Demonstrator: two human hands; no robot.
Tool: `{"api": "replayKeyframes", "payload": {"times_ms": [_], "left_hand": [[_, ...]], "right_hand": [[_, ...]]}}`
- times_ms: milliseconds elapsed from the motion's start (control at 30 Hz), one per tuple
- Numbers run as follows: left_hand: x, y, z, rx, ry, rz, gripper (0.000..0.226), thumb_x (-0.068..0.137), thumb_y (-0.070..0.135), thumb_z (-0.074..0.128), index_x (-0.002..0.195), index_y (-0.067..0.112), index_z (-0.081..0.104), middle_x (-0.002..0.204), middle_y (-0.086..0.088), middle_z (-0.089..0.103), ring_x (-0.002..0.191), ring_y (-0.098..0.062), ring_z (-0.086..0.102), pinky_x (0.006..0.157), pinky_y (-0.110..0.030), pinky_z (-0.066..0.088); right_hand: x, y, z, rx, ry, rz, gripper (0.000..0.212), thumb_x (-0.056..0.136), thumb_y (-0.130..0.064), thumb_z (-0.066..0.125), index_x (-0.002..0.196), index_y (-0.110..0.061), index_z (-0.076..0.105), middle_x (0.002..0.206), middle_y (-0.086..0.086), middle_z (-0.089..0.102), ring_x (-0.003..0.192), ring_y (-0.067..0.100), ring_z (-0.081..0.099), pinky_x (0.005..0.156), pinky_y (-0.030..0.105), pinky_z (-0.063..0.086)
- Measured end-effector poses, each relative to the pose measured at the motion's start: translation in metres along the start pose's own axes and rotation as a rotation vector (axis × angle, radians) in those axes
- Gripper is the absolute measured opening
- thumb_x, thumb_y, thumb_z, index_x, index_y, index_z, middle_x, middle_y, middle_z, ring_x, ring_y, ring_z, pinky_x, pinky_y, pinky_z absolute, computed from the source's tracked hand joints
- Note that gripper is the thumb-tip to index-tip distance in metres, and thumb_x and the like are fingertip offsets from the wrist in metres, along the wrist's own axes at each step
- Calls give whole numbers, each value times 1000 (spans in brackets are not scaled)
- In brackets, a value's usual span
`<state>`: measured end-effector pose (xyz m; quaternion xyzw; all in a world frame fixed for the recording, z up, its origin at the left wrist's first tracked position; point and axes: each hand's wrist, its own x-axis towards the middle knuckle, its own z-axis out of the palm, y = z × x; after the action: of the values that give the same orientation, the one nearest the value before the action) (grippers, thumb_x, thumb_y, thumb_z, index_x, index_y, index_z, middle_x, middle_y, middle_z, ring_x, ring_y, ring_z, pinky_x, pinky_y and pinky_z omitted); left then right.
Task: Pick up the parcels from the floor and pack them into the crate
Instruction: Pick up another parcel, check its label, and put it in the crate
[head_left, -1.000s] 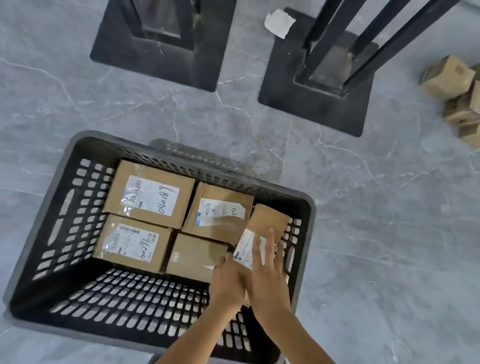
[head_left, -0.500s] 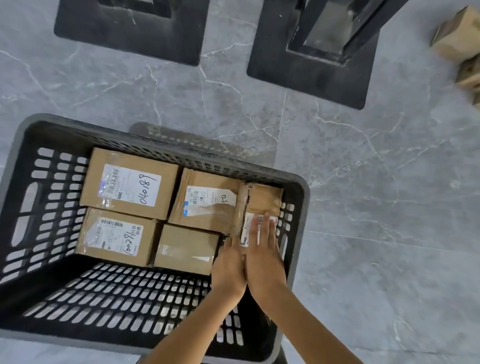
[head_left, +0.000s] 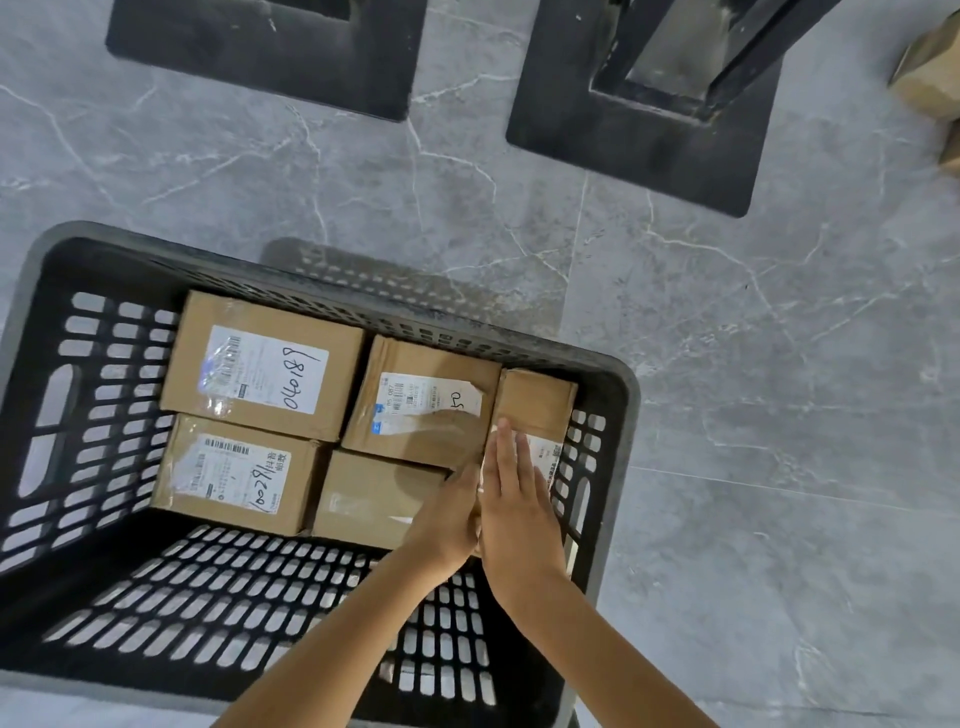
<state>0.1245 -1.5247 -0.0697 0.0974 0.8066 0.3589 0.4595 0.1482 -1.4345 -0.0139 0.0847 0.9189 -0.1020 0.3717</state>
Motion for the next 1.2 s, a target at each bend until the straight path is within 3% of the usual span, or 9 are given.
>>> {"api": "replayKeyframes", "payload": {"times_ms": [67,133,233,333,467,800,967,1067,1200], "left_hand": [[3,6,-2,373,98,-28,53,88,13,58,134,25,36,130,1,49,111,-17,54,85,-32,51],[9,14,-8,649,104,-27,65,87,9,59,143,15,26,149,-9,28,132,-25,36,100,-35,42],[15,19,-22,951,-82,-9,90,87,12,60,151,10,-3,158,-14,-12,146,-31,-5,118,-46,16],[12,9,-39,1083,-161,51,95,84,12,63,151,11,-4,156,-15,-20,145,-33,-12,118,-50,10],[-6,-2,-65,1055,-132,60,81,86,9,59,150,12,10,158,-13,-10,146,-31,-7,119,-48,12],[-81,53,-149,952,5,43,53,96,16,43,146,14,24,157,-9,16,146,-25,11,118,-41,18],[-120,120,-184,869,160,120,47,93,17,47,139,14,37,142,-4,40,136,-21,32,110,-36,32],[-153,169,-214,862,254,150,42,93,18,46,135,14,41,136,-4,47,129,-20,39,105,-33,37],[-211,244,-260,843,309,174,44,94,17,44,138,16,39,137,-3,46,131,-21,38,107,-35,36]], "right_hand": [[8,4,-4,124,-95,91,96,89,0,53,144,-7,-24,147,6,-44,142,22,-24,120,34,11],[24,13,-8,183,-169,171,94,87,1,55,148,-7,-17,153,6,-33,146,23,-15,116,34,27],[51,19,-8,57,-270,107,88,89,-6,54,150,-5,-9,158,10,-20,147,27,-9,121,38,12],[65,17,-5,-36,-384,113,90,90,-12,53,149,-6,-15,155,10,-29,147,27,-12,121,38,5],[59,18,-16,0,-403,122,91,89,-10,55,150,-8,-12,156,7,-26,146,29,-13,121,41,8],[-6,-10,-98,311,-71,0,62,95,-6,45,151,-13,19,158,12,14,147,27,7,116,41,27],[-45,-29,-174,393,32,-86,34,96,-12,43,129,-10,51,121,13,58,108,27,58,88,41,51],[-83,-39,-235,435,90,-106,20,98,-15,42,108,-7,57,99,15,67,70,23,61,69,38,51],[-150,-50,-316,498,222,-204,20,98,-13,43,108,-7,60,94,11,68,78,27,65,74,38,54]]}}
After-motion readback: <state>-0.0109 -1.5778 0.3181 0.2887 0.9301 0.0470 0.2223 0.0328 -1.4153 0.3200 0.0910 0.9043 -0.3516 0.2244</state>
